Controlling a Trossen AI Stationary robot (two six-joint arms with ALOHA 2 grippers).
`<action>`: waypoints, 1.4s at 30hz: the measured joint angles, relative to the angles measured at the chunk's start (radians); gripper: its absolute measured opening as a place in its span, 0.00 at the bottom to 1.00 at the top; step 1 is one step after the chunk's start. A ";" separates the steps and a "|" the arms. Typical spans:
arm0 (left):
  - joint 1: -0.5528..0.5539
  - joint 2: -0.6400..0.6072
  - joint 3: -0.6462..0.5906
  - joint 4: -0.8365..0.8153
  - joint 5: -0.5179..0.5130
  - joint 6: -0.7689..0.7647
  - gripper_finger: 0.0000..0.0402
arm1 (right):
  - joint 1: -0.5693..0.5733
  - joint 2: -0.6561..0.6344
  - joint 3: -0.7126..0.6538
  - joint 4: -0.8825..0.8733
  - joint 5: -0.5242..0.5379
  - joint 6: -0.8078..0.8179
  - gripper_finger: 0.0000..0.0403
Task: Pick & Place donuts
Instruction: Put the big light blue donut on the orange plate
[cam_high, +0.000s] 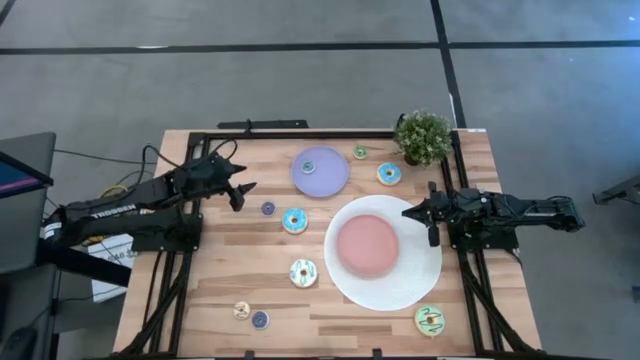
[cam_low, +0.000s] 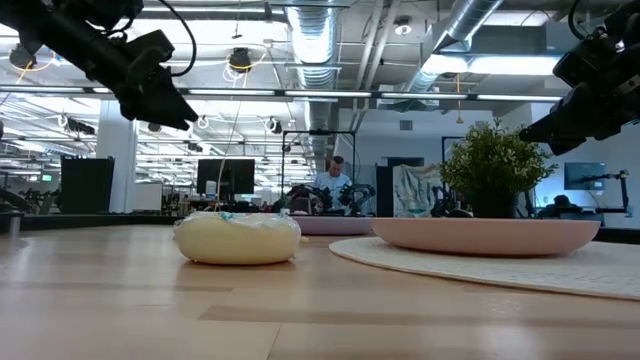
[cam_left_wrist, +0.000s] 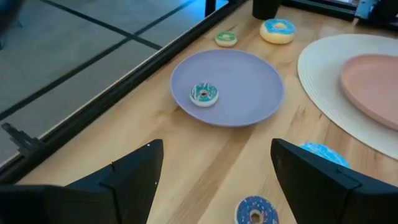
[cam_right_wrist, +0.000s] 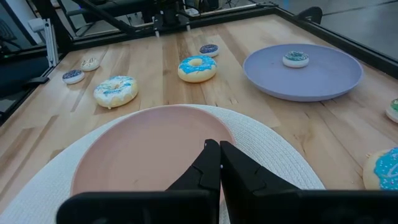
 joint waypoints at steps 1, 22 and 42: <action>-0.004 0.000 0.000 0.000 0.000 0.000 0.72 | 0.000 0.000 0.000 0.000 0.000 0.000 0.00; -0.198 0.002 0.000 -0.082 -0.103 -0.095 0.72 | 0.000 0.000 -0.003 0.149 0.032 -0.001 0.00; -0.336 -0.008 -0.096 -0.025 -0.241 -0.109 0.72 | 0.000 0.000 -0.001 0.288 0.036 0.032 0.00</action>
